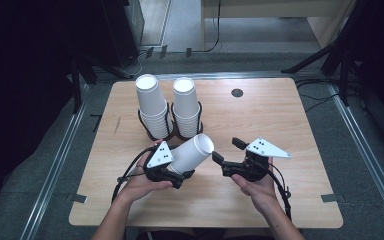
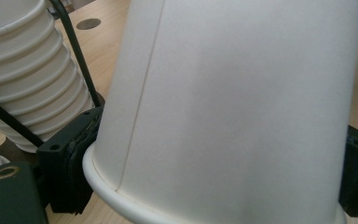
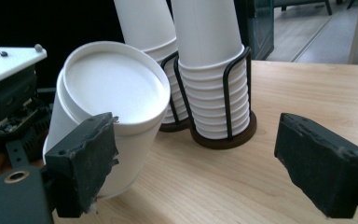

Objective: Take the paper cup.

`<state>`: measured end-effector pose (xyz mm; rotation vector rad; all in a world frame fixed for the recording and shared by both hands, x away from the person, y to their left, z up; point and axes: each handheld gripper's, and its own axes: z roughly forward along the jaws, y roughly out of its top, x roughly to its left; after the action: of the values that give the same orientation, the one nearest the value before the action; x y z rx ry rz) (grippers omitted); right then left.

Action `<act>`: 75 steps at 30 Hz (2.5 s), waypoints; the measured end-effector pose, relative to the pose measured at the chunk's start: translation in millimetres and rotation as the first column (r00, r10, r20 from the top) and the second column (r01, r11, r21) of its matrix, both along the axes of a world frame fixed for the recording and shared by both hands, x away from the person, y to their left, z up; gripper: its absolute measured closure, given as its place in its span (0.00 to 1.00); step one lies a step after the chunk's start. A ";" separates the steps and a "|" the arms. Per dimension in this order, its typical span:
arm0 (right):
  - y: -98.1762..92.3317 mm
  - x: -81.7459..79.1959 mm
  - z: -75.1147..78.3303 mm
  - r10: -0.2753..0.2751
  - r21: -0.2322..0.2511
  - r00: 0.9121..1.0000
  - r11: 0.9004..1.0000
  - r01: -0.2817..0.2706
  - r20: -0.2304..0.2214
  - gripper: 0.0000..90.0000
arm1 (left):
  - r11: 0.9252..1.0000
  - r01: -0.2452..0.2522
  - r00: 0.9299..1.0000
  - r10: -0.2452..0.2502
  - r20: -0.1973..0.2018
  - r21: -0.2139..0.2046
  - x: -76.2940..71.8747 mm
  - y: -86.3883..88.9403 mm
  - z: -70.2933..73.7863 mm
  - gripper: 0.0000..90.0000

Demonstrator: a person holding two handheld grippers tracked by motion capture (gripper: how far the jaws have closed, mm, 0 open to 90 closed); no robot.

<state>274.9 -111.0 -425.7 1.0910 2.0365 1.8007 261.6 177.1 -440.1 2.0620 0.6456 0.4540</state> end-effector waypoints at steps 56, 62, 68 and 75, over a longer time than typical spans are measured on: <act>17.8 -2.7 -2.9 0.208 0.184 0.969 0.966 -0.182 -0.135 0.29 | 0.994 0.078 0.992 -0.085 0.093 0.080 -12.1 -28.5 -12.5 0.05; 15.3 -4.6 0.7 0.200 0.200 0.973 0.964 -0.174 -0.119 0.29 | 0.997 0.065 0.995 -0.068 0.078 0.039 -10.8 -26.5 -10.2 0.02; 12.1 -4.5 2.7 0.181 0.211 0.978 0.965 -0.156 -0.106 0.29 | 0.999 0.053 0.996 -0.054 0.077 0.011 -10.0 -22.4 -8.7 0.02; 1.9 -1.1 5.8 0.154 0.236 0.983 0.963 -0.128 -0.098 0.29 | 0.999 0.039 0.996 -0.039 0.080 -0.002 -8.7 -16.6 -7.2 0.01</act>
<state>273.8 -109.1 -419.9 1.1607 2.0575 2.1347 253.0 160.5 -447.3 2.0386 0.5571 0.5094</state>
